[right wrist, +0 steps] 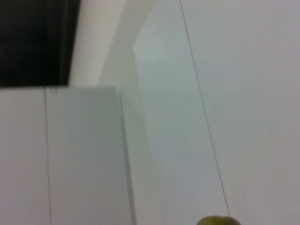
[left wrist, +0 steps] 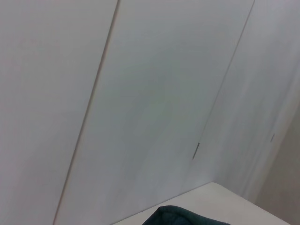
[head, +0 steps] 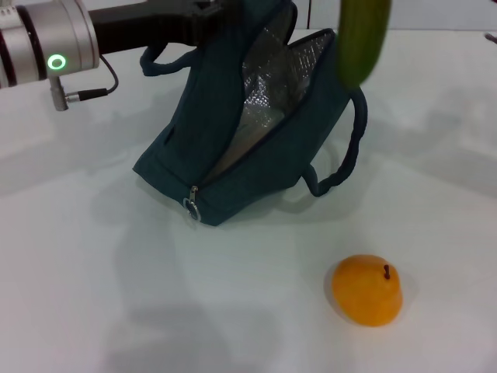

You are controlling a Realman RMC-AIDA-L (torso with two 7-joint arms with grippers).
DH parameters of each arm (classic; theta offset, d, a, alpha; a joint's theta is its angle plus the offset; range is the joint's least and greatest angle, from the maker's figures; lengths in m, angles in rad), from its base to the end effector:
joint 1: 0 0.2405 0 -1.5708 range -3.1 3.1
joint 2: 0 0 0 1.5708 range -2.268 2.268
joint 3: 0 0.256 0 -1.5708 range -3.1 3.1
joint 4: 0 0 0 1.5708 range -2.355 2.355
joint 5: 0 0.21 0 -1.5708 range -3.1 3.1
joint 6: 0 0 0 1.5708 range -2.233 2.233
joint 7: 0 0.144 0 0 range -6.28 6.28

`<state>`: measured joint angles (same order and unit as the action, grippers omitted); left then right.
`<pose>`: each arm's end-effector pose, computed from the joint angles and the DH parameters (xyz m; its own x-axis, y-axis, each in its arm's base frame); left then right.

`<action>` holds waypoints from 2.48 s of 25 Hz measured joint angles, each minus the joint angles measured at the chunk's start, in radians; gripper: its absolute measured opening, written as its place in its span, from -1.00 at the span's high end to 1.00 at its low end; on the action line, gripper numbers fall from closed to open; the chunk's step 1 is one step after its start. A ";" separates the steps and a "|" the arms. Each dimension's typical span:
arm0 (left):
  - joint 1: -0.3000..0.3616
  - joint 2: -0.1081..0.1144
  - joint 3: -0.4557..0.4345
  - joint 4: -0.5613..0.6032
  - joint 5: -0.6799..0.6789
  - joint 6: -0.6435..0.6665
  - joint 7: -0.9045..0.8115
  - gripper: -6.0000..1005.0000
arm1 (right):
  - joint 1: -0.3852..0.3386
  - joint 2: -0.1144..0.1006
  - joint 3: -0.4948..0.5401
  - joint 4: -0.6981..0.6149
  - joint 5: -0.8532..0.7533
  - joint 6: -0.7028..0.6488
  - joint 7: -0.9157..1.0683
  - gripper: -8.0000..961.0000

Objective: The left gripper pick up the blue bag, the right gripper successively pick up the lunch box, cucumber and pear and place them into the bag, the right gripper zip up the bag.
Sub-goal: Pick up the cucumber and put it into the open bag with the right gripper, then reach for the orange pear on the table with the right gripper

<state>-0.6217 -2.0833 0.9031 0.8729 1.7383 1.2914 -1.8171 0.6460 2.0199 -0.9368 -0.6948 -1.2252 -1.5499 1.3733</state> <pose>-0.1785 0.4023 0.0295 0.6514 0.3800 0.6567 0.6118 -0.7749 -0.1585 0.1446 0.3849 0.0663 0.4885 0.0224 -0.8723 -0.3007 -0.9341 -0.1924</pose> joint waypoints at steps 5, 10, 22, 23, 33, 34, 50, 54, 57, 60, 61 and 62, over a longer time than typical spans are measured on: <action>-0.004 0.000 0.012 0.000 -0.001 0.002 0.000 0.90 | 0.066 0.002 -0.013 0.112 0.082 -0.020 -0.079 -0.24; -0.007 -0.002 0.032 -0.001 -0.005 0.002 0.001 0.90 | 0.131 0.007 -0.054 0.220 0.098 -0.002 -0.176 -0.24; -0.013 -0.002 0.038 -0.002 -0.021 0.001 0.001 0.90 | 0.160 0.008 -0.111 0.413 0.123 0.047 -0.386 -0.26; -0.015 -0.002 0.038 -0.002 -0.021 0.000 0.001 0.90 | 0.161 0.008 -0.117 0.422 0.126 0.052 -0.400 -0.27; -0.031 0.000 0.039 -0.006 -0.018 -0.002 0.001 0.90 | 0.177 0.008 -0.192 0.436 0.139 0.130 -0.420 -0.32; -0.030 0.000 0.039 -0.006 -0.018 -0.001 0.001 0.90 | 0.174 0.008 -0.192 0.436 0.145 0.122 -0.424 -0.32; -0.023 0.002 0.032 -0.004 -0.015 -0.004 -0.001 0.90 | -0.006 -0.005 -0.200 0.296 0.185 -0.020 -0.411 -0.67; -0.013 0.004 0.031 -0.006 -0.015 -0.008 -0.001 0.90 | -0.172 -0.025 -0.217 0.141 0.124 -0.077 -0.379 -0.65; 0.002 0.005 0.027 0.000 -0.016 -0.009 -0.001 0.90 | -0.271 -0.036 -0.217 0.060 0.020 -0.115 -0.375 -0.63; 0.005 0.006 0.016 -0.005 -0.015 -0.010 0.000 0.90 | -0.333 -0.046 -0.211 0.036 -0.078 -0.188 -0.376 -0.62; 0.004 0.006 0.015 -0.006 -0.014 -0.012 0.001 0.90 | -0.342 -0.050 -0.209 0.042 -0.105 -0.205 -0.377 -0.61; 0.003 0.005 0.014 -0.006 -0.012 -0.013 0.001 0.90 | -0.349 -0.053 -0.208 0.049 -0.129 -0.217 -0.378 -0.61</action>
<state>-0.6191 -2.0788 0.9175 0.8666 1.7259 1.2788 -1.8162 0.2971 1.9670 -1.1451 -0.6456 -1.3543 -1.7666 0.9948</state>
